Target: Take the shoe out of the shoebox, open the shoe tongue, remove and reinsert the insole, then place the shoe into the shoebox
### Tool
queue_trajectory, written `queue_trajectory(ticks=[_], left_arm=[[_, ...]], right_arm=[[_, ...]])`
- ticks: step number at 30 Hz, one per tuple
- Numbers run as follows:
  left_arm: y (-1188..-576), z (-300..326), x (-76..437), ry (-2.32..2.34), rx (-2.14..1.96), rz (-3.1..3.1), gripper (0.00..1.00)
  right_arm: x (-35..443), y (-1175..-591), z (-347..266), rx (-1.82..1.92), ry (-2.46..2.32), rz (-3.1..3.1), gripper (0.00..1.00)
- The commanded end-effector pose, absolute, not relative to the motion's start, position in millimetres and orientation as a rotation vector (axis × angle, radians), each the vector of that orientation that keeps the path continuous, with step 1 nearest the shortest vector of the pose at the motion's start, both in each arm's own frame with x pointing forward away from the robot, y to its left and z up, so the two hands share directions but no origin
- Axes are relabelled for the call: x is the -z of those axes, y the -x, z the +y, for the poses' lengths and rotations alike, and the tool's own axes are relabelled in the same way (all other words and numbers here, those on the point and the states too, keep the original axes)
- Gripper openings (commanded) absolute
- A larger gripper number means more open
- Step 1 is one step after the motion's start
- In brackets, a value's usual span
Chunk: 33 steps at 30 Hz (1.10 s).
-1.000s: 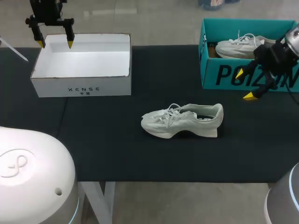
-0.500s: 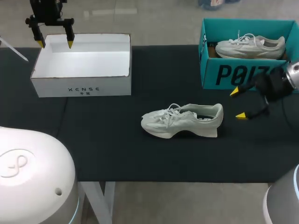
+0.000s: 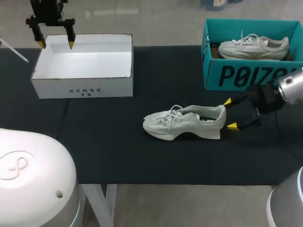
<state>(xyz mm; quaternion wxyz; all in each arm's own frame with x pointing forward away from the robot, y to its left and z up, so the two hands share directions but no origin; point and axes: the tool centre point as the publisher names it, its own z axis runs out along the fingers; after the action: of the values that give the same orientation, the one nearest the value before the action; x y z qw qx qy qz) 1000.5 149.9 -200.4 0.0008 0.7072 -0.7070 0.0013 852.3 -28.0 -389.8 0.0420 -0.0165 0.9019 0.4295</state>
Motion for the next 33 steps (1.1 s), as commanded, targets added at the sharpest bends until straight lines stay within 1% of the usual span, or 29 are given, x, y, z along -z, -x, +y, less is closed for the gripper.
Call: queue_trajectory(ticks=[1,17,26,27,28,29,31,32,33], left_arm=[[-1000,150,200,-2.221,-0.003,-2.22,1.0],[-1000,150,200,-2.221,-0.003,-2.22,1.0],[-1000,150,200,-2.221,-0.003,-2.22,1.0],[-1000,150,200,-2.221,-0.003,-2.22,1.0],[-1000,150,200,-2.221,-0.003,-2.22,1.0],[-1000,150,200,-2.221,-0.003,-2.22,1.0],[-1000,150,200,-2.221,-0.003,-2.22,1.0],[-1000,150,200,-2.221,-0.003,-2.22,1.0],[-1000,150,200,-2.221,-0.003,-2.22,1.0]], right_arm=[[402,-857,-14,-1.324,0.045,2.753,1.0],[418,-850,19,-1.392,0.024,2.744,1.0],[432,-848,26,-1.418,0.005,2.769,1.0],[433,-848,26,-1.421,0.0,2.767,0.96],[434,-848,25,-1.422,-0.002,2.767,0.78],[434,-848,25,-1.422,-0.003,2.768,0.48],[434,-848,23,-1.421,-0.008,2.767,0.26],[434,-849,22,-1.42,-0.011,2.766,0.13],[434,-849,22,-1.419,-0.013,2.766,0.07]])
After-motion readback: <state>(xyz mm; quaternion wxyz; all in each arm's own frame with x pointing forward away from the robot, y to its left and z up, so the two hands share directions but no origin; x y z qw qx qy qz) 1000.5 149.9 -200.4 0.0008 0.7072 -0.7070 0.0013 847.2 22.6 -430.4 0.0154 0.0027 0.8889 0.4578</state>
